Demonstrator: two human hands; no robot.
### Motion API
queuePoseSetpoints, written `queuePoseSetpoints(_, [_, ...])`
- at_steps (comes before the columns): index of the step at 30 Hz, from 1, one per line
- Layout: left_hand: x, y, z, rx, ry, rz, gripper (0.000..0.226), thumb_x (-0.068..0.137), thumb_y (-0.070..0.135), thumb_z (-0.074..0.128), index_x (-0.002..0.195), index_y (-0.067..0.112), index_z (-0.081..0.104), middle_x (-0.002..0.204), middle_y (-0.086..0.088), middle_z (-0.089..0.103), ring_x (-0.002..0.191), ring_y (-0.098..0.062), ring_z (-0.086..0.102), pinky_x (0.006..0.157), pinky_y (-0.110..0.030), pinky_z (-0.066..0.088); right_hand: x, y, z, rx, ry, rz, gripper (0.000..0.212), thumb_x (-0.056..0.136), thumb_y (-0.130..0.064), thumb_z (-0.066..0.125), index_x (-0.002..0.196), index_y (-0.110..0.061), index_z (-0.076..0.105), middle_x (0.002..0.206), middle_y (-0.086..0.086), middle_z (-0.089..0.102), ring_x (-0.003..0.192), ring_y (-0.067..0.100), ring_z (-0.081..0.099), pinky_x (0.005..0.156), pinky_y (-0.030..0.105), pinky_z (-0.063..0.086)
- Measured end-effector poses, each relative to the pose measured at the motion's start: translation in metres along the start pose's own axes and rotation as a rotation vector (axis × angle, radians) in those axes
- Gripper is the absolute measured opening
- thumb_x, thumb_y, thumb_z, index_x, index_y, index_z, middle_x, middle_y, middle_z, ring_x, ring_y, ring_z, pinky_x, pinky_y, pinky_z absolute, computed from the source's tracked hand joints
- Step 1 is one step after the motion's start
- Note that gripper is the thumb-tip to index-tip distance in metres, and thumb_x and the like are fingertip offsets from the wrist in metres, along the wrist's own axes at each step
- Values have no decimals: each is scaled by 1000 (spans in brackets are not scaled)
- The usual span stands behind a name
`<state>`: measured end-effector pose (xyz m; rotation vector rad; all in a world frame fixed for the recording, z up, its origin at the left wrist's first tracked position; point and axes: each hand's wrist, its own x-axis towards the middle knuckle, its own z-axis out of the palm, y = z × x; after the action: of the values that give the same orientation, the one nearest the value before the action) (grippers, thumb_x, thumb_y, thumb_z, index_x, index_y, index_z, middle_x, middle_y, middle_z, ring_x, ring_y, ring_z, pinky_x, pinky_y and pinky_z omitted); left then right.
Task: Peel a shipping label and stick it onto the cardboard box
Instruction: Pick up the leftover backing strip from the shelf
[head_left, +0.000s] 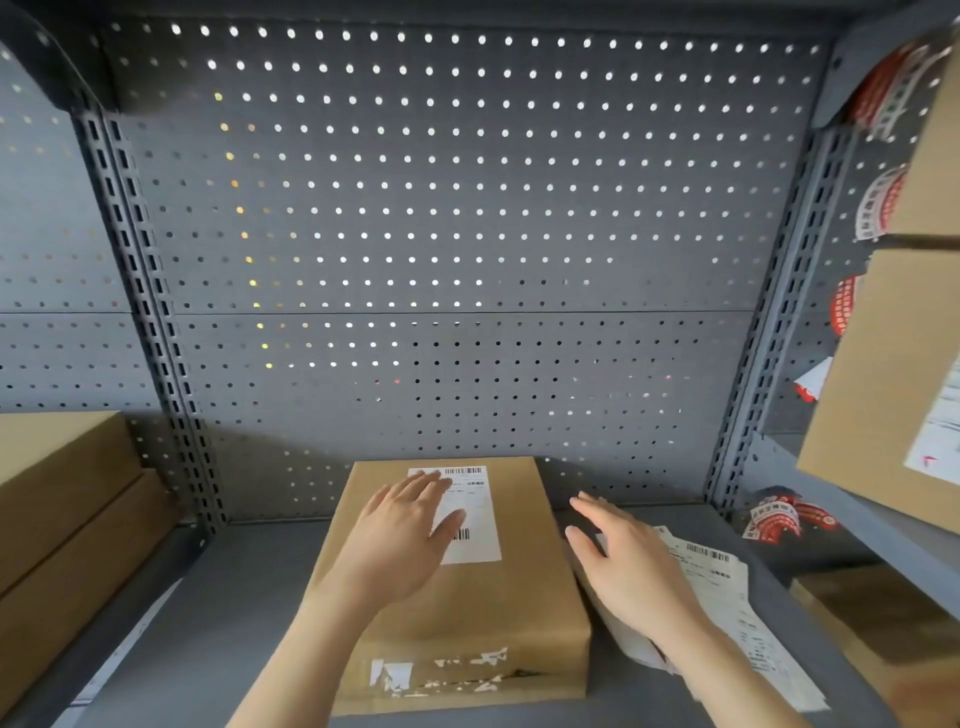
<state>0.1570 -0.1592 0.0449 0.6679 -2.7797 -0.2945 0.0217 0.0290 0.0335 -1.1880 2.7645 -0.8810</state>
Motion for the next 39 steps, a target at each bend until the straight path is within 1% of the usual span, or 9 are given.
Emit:
queuePoseSetpoints(6, [32,51,12,-85,-23,199,46,97,44,39,140,30,40,150,11,38,137,-14,34,112,-28,24,-12,32,-11,-84,53,125,45,91,-44,51,134,-30,51,132,-6,57,124,11,50,96,25,43])
queuePoseSetpoints(10, [38,69,31,-118,-66,262,43,97,41,40,138,29,44,148,10,42,135,-12,38,112,-30,30,-16,48,1,-185,14,195,45,81,-58,54,109,-25,67,108,-8,68,106,13,57,84,29,49])
queuePoseSetpoints(17, [37,59,49,-151,-69,300,40,96,42,42,133,30,50,142,12,49,132,-8,41,111,-26,31,-20,48,22,-261,-104,240,39,74,-61,53,68,-22,55,70,-5,50,90,22,56,63,30,36])
queuePoseSetpoints(22, [35,53,51,-178,-12,284,36,96,39,42,128,30,55,136,13,54,126,-7,45,106,-24,35,-17,45,24,-261,-97,224,36,83,-54,52,67,-23,42,77,-3,50,98,22,59,64,30,33])
queuePoseSetpoints(27, [36,52,53,-195,0,266,36,96,39,43,129,30,54,136,12,54,125,-8,47,104,-22,36,-13,45,17,-235,-57,199,20,86,-43,52,83,-23,54,83,-1,58,97,21,59,67,30,36])
queuePoseSetpoints(31, [35,54,50,-222,45,249,41,96,38,44,136,32,44,142,14,47,128,-10,45,104,-23,36,-5,46,9,-202,22,170,24,86,-38,52,68,-21,51,68,-4,59,73,15,59,57,29,41])
queuePoseSetpoints(33, [34,53,48,-249,88,234,46,95,38,46,140,35,38,145,15,42,129,-12,44,105,-26,38,1,42,4,-178,62,116,27,87,-33,51,63,-24,43,63,-5,50,63,11,49,51,24,34])
queuePoseSetpoints(36, [29,45,44,-284,166,209,53,93,40,50,142,40,30,151,19,31,135,-9,36,108,-25,33,9,28,-1,-151,105,-30,10,90,-32,51,82,-27,54,81,-7,55,79,11,53,65,26,43])
queuePoseSetpoints(39, [20,26,32,-260,240,178,56,92,41,53,142,41,28,153,19,26,138,-7,31,112,-28,32,17,3,2,-104,125,-163,14,91,-30,50,100,-27,60,91,-8,57,85,10,54,68,24,45])
